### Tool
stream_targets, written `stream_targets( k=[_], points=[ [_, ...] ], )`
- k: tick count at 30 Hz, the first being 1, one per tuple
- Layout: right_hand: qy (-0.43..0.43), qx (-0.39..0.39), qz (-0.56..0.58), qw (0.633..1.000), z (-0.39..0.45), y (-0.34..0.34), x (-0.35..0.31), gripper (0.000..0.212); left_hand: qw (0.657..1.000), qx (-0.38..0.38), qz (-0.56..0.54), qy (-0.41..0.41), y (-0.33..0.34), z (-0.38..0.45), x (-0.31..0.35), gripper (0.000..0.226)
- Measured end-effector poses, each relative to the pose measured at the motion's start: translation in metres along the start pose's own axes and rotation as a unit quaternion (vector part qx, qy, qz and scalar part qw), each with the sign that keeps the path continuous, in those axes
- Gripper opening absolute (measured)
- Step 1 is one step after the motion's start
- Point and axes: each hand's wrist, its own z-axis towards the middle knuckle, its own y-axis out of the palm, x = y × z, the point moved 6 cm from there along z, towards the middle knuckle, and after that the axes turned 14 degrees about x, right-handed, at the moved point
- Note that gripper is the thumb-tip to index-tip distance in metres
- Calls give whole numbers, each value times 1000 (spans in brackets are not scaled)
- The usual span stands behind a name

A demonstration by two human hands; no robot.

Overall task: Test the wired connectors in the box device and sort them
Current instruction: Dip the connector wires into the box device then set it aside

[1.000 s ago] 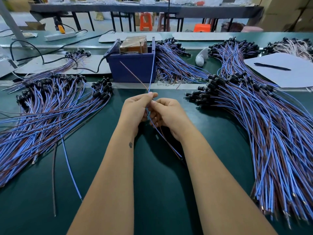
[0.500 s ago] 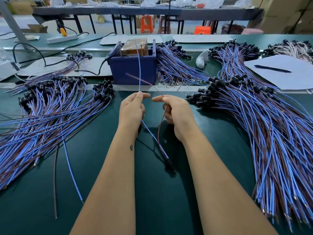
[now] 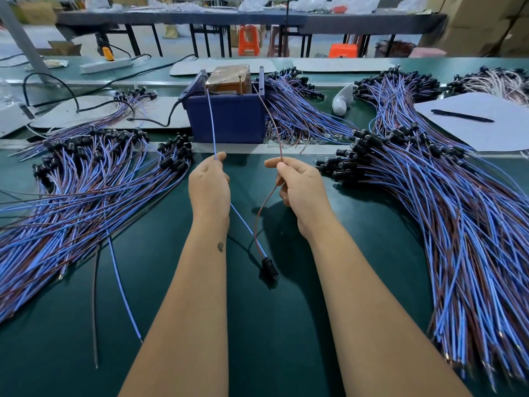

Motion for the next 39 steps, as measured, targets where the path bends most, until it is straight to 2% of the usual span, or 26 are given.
stream_targets(
  k=[12,22,39],
  points=[
    [-34,24,-12,999,1,3,2,26,1000,0,-9,18,1,0,1,42],
    [-34,51,-13,998,3,0,1,25,999,29,-23,21,-4,-1,6,44],
    [-42,39,-65,996,3,5,2,26,998,56,-30,22,-8,0,8,31]
  ],
)
